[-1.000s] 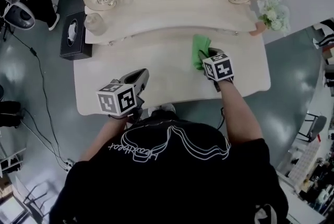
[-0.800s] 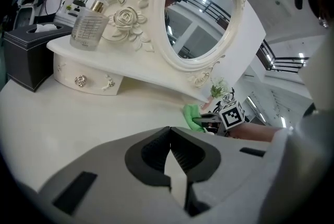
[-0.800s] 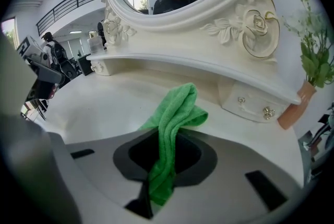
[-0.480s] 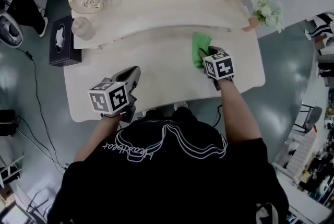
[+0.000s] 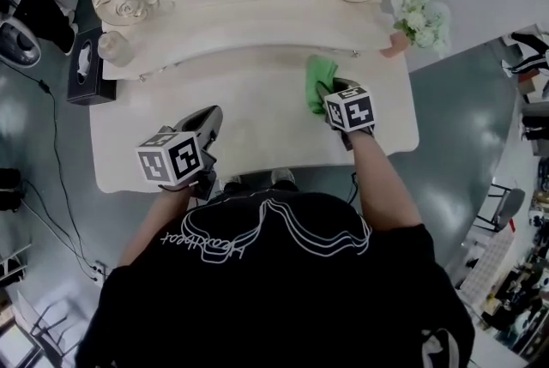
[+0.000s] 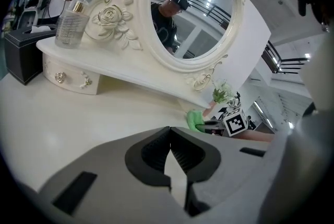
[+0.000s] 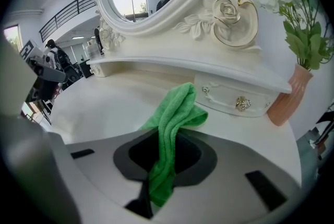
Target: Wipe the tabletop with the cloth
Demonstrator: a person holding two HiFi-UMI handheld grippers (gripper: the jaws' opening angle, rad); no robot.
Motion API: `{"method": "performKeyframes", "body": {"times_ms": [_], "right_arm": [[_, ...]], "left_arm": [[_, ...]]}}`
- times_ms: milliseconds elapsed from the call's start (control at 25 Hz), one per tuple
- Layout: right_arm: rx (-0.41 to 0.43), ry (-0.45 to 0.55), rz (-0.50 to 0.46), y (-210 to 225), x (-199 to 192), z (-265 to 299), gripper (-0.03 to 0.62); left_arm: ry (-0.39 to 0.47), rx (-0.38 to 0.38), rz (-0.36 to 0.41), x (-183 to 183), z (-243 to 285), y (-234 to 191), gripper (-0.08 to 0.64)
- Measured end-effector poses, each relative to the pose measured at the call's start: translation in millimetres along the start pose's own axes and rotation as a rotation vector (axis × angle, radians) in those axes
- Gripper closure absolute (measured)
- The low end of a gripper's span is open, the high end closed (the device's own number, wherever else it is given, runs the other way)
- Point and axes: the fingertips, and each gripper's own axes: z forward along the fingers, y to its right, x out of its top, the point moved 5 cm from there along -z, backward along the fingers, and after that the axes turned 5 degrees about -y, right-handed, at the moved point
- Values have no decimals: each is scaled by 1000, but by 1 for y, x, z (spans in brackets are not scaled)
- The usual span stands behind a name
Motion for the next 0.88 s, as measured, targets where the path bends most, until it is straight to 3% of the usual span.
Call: {"method": "performKeyframes", "body": {"times_ms": [880], "right_arm": [[33, 24, -2, 69, -28, -21, 534]], "left_arm": [[48, 38, 1, -15, 28, 71, 557]]}}
